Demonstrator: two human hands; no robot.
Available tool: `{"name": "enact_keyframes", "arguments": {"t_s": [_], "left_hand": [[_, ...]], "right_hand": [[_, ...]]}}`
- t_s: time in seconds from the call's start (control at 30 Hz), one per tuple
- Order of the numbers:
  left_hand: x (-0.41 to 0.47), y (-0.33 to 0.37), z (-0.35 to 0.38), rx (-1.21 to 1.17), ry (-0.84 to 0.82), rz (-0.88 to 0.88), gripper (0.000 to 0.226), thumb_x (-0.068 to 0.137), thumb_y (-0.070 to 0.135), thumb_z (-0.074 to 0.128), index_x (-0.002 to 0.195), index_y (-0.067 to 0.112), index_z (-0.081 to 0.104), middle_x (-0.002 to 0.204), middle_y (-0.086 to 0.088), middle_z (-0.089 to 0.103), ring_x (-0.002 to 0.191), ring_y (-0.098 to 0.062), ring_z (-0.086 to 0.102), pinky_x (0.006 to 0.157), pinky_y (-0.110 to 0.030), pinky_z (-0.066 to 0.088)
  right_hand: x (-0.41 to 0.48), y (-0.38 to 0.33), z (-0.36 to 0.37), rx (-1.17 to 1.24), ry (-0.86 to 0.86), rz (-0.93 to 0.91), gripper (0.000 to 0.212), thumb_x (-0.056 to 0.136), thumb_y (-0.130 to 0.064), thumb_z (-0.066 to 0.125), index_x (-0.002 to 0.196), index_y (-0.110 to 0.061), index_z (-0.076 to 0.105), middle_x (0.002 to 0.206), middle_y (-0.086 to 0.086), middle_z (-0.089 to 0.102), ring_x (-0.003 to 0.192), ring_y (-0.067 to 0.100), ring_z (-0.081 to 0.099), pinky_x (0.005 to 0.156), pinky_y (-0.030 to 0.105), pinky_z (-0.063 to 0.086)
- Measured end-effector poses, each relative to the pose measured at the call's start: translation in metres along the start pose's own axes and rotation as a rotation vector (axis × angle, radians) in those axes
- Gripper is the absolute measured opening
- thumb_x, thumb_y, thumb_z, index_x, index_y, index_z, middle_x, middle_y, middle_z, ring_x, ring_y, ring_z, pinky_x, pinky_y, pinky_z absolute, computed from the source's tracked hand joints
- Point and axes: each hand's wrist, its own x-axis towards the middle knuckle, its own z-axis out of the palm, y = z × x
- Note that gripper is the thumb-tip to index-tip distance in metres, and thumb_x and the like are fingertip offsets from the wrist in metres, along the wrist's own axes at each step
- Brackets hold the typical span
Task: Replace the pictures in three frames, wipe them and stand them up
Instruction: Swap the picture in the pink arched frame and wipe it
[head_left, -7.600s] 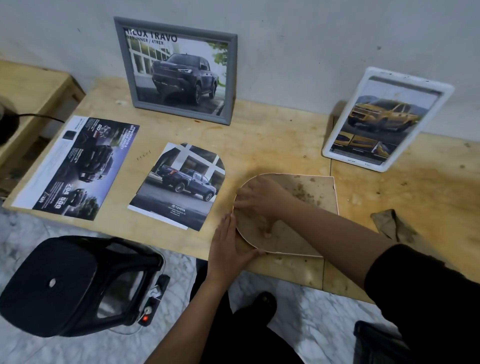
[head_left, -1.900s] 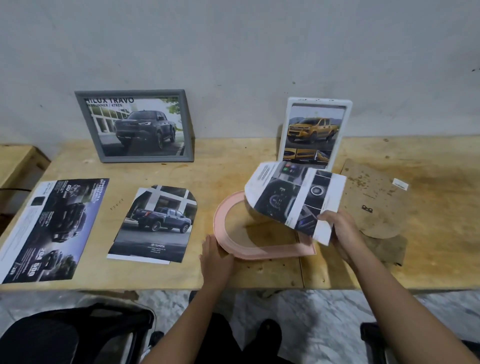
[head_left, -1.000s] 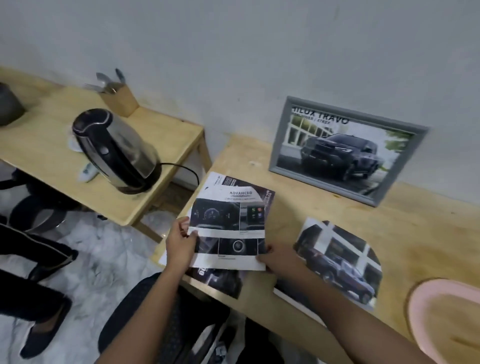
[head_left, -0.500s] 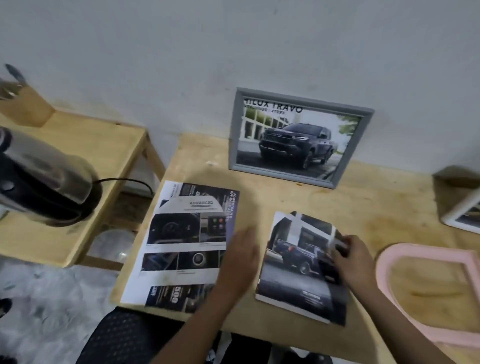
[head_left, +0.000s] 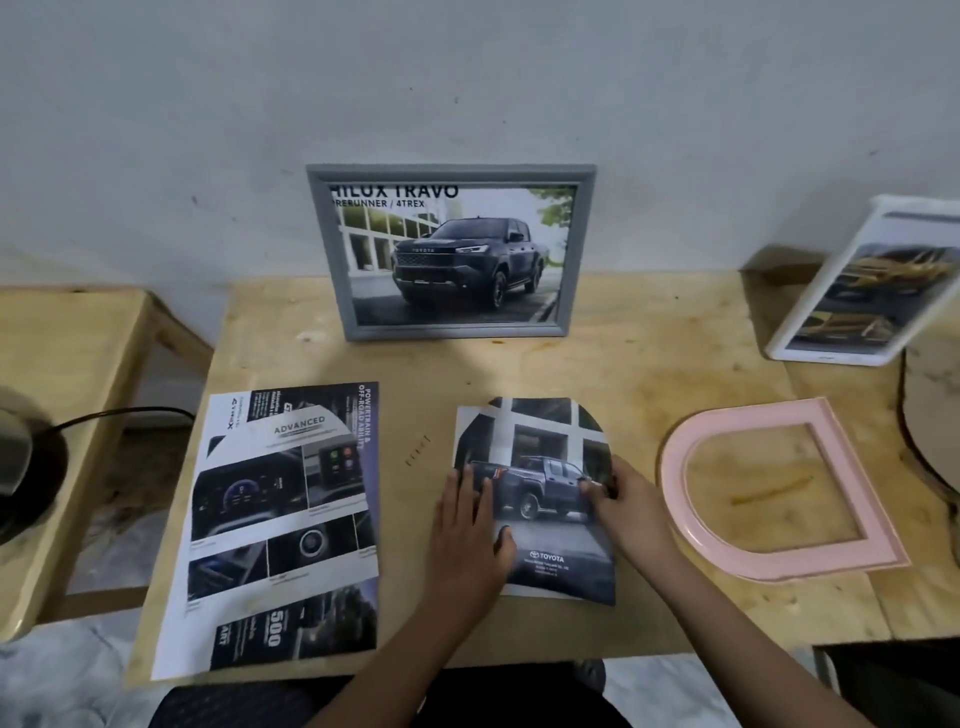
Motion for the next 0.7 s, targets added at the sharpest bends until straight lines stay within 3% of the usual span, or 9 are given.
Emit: {"name": "enact_keyframes", "arguments": {"t_s": [0.07, 0.13, 0.2, 0.23, 0.33, 0.43, 0.53, 0.63, 0.7], "left_hand": [[0.000, 0.008, -0.006, -0.008, -0.031, -0.037, 0.073, 0.083, 0.045, 0.025, 0.147, 0.011, 0.023, 0.156, -0.008, 0.001, 0.143, -0.020, -0.006, 0.116, -0.034, 0.007], [0.001, 0.011, -0.011, -0.078, -0.072, -0.109, 0.069, 0.091, 0.043, 0.031, 0.150, 0.017, 0.005, 0.157, -0.003, -0.015, 0.142, -0.018, -0.021, 0.115, -0.032, -0.008], [0.003, 0.011, -0.013, -0.069, -0.057, -0.130, 0.069, 0.094, 0.035, 0.042, 0.150, 0.015, 0.008, 0.158, -0.004, -0.008, 0.145, -0.023, -0.014, 0.117, -0.035, -0.003], [0.005, 0.014, -0.016, -0.123, -0.036, -0.134, 0.066, 0.094, 0.032, 0.046, 0.149, 0.013, 0.015, 0.159, -0.006, 0.001, 0.146, -0.026, -0.006, 0.118, -0.037, 0.004], [0.011, 0.033, -0.036, -0.499, 0.117, -0.175, 0.042, 0.096, 0.025, 0.048, 0.135, 0.009, 0.044, 0.137, -0.011, 0.045, 0.130, -0.029, 0.039, 0.104, -0.033, 0.036], [0.009, 0.083, -0.081, -1.097, 0.135, -0.291, 0.036, 0.099, 0.037, 0.036, 0.127, 0.021, 0.053, 0.120, 0.005, 0.059, 0.113, -0.013, 0.054, 0.085, -0.020, 0.045], [0.003, 0.137, -0.109, -1.667, 0.044, -0.304, 0.051, 0.096, 0.053, 0.024, 0.122, 0.022, 0.055, 0.118, 0.005, 0.062, 0.112, -0.016, 0.057, 0.096, -0.034, 0.046], [-0.003, 0.190, -0.114, -1.850, -0.001, -0.169, 0.077, 0.080, 0.071, 0.026, 0.124, 0.016, 0.056, 0.126, -0.010, 0.062, 0.115, -0.026, 0.059, 0.099, -0.041, 0.046], [-0.005, 0.221, -0.095, -1.861, -0.032, -0.096, 0.070, 0.082, 0.065, 0.037, 0.128, 0.015, 0.053, 0.128, -0.011, 0.060, 0.119, -0.026, 0.057, 0.099, -0.041, 0.047]], "right_hand": [[-0.003, 0.000, -0.002, 0.031, -0.017, -0.038, 0.014, 0.093, -0.011, 0.052, 0.106, -0.012, 0.058, 0.091, 0.000, 0.062, 0.081, 0.018, 0.057, 0.060, 0.011, 0.038], [-0.006, -0.001, -0.004, 0.066, -0.053, -0.059, 0.017, 0.096, -0.011, 0.047, 0.106, -0.009, 0.060, 0.091, 0.009, 0.066, 0.084, 0.029, 0.061, 0.063, 0.023, 0.040], [-0.009, -0.006, -0.006, 0.071, -0.103, -0.127, 0.020, 0.097, -0.011, 0.044, 0.108, -0.010, 0.061, 0.086, 0.011, 0.067, 0.077, 0.028, 0.060, 0.059, 0.022, 0.037], [-0.011, -0.009, -0.007, 0.074, -0.122, -0.181, 0.021, 0.097, -0.010, 0.044, 0.109, -0.010, 0.061, 0.079, 0.004, 0.065, 0.069, 0.019, 0.058, 0.056, 0.018, 0.035], [-0.022, -0.023, -0.026, 0.125, -0.159, -0.356, 0.023, 0.097, -0.008, 0.044, 0.115, -0.009, 0.059, 0.066, -0.013, 0.053, 0.054, -0.004, 0.047, 0.051, 0.011, 0.032], [-0.039, -0.032, -0.069, 0.237, -0.131, -0.597, 0.031, 0.097, -0.005, 0.044, 0.119, -0.024, 0.055, 0.096, -0.011, 0.062, 0.081, -0.018, 0.054, 0.069, 0.001, 0.038], [-0.044, -0.013, -0.116, 0.134, -0.064, -0.842, 0.043, 0.092, 0.000, 0.044, 0.129, -0.021, 0.052, 0.126, -0.011, 0.054, 0.118, -0.003, 0.049, 0.100, 0.013, 0.038], [-0.039, 0.028, -0.155, -0.128, -0.013, -1.060, 0.047, 0.090, -0.002, 0.040, 0.135, -0.015, 0.048, 0.139, -0.003, 0.048, 0.134, 0.013, 0.040, 0.111, 0.029, 0.031], [-0.034, 0.060, -0.177, -0.308, 0.030, -1.126, 0.043, 0.092, -0.013, 0.038, 0.134, -0.017, 0.050, 0.140, -0.002, 0.048, 0.135, 0.018, 0.039, 0.110, 0.035, 0.030]]}}
